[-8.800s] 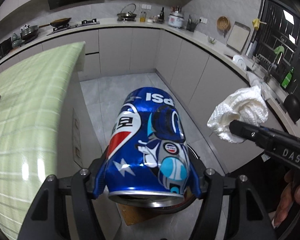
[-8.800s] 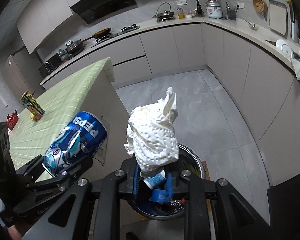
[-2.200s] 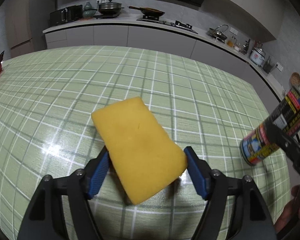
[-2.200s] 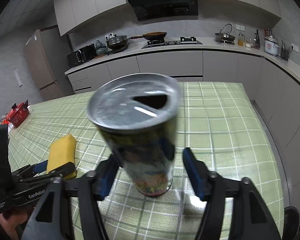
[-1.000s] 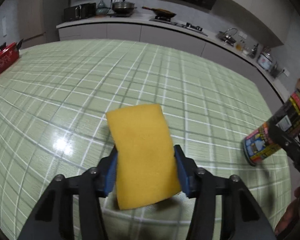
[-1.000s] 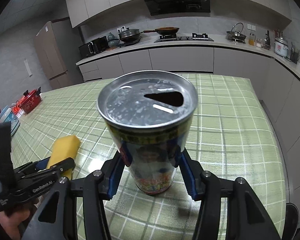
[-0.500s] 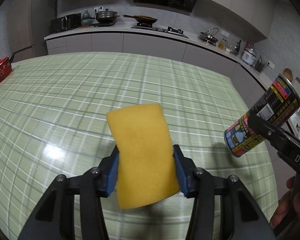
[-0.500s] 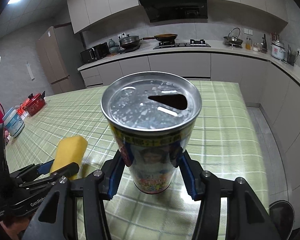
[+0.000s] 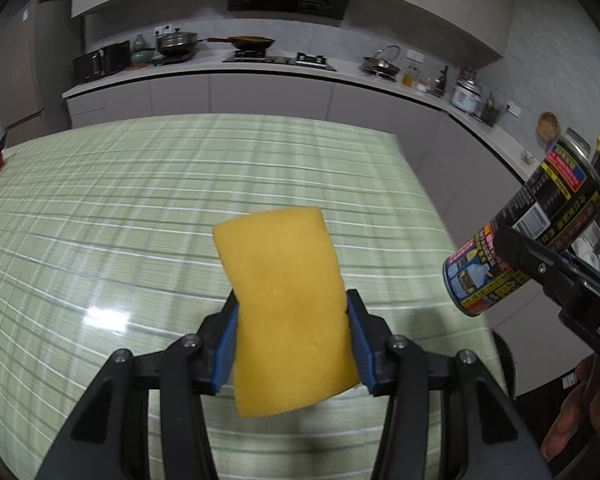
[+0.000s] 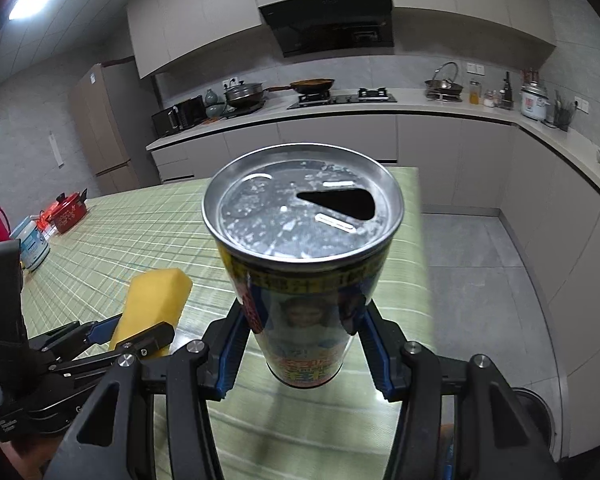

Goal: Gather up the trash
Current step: 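Lift the printed can and yellow sponge and carry them to the bin, then open both tools over the black bin to drop the can and sponge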

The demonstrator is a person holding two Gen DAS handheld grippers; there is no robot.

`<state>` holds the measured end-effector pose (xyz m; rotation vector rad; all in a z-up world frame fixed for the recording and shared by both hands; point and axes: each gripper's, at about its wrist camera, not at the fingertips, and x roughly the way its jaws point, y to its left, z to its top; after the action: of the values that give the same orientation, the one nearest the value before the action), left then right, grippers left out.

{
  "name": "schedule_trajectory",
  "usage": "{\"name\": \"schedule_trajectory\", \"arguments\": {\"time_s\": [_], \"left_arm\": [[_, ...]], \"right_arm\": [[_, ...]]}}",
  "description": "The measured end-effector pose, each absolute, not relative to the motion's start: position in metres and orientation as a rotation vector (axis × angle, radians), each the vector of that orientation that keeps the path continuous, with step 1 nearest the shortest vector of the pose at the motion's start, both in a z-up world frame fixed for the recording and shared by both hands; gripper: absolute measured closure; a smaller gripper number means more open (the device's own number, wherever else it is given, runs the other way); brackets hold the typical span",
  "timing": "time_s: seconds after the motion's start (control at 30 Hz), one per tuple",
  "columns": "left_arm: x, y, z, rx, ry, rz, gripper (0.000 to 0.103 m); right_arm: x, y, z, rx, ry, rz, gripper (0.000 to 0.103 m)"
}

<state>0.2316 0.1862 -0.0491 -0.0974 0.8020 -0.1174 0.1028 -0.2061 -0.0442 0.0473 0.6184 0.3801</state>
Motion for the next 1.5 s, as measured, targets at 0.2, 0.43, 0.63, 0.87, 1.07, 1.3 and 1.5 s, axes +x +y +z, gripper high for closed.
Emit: {"name": "schedule_trajectory", "arguments": {"time_s": [0.2, 0.43, 0.63, 0.87, 1.07, 1.3, 1.5], "left_arm": [[0.219, 0.125, -0.043, -0.07, 0.793, -0.183, 0.053], [0.206, 0.055, -0.043, -0.045, 0.798, -0.274, 0.053], [0.195, -0.011, -0.054, -0.02, 0.825, -0.357, 0.053], [0.177, -0.074, -0.076, 0.011, 0.869, -0.412, 0.053], [0.166, -0.098, -0.104, 0.028, 0.919, -0.407, 0.053], [0.158, -0.113, -0.137, 0.03, 0.979, -0.387, 0.053], [0.157, -0.127, -0.174, 0.029, 1.034, -0.362, 0.053]], "right_arm": [[0.088, -0.272, -0.04, 0.067, 0.613, 0.323, 0.048], [0.068, -0.36, -0.046, 0.092, 0.623, 0.236, 0.048], [0.052, -0.434, -0.061, 0.118, 0.646, 0.159, 0.048], [0.041, -0.497, -0.091, 0.146, 0.693, 0.111, 0.048], [0.034, -0.522, -0.122, 0.154, 0.737, 0.105, 0.048], [0.042, -0.531, -0.163, 0.124, 0.813, 0.123, 0.048], [0.064, -0.527, -0.196, 0.089, 0.872, 0.165, 0.048]]}}
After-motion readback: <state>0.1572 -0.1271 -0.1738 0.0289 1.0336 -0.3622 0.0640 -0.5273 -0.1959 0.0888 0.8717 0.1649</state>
